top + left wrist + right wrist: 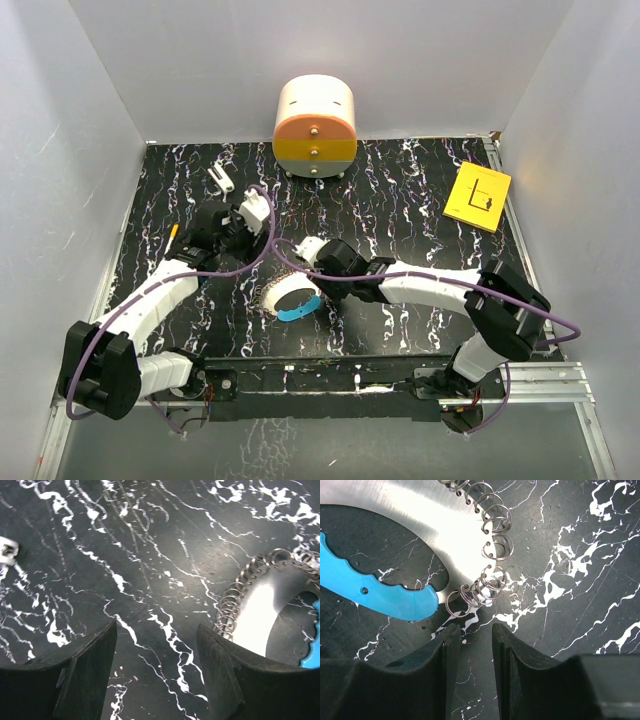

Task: Put the keys on the keyring

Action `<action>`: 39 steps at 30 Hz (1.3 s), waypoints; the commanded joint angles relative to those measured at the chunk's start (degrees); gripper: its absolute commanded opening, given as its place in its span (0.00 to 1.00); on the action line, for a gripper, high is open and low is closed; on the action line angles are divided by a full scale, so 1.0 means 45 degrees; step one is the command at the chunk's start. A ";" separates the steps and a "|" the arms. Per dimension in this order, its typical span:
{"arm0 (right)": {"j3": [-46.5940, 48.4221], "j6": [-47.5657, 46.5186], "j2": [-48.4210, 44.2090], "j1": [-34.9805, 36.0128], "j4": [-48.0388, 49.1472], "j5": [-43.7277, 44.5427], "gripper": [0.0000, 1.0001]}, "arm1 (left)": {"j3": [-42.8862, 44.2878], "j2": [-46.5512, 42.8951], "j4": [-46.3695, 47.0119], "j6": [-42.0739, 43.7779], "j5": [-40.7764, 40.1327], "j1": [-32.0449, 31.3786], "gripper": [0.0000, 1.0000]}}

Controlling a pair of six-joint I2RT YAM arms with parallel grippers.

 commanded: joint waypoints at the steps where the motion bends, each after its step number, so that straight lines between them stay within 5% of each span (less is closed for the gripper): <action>1: 0.0330 -0.0405 -0.0005 0.0155 0.0963 -0.0077 0.36 | -0.0062 -0.0550 0.0549 -0.0651 -0.1204 0.0359 0.64; 39: -0.0202 -0.0775 0.0666 0.0642 0.2302 0.0038 0.35 | -0.0295 -0.0019 0.1168 -0.0816 -0.1325 0.0521 0.72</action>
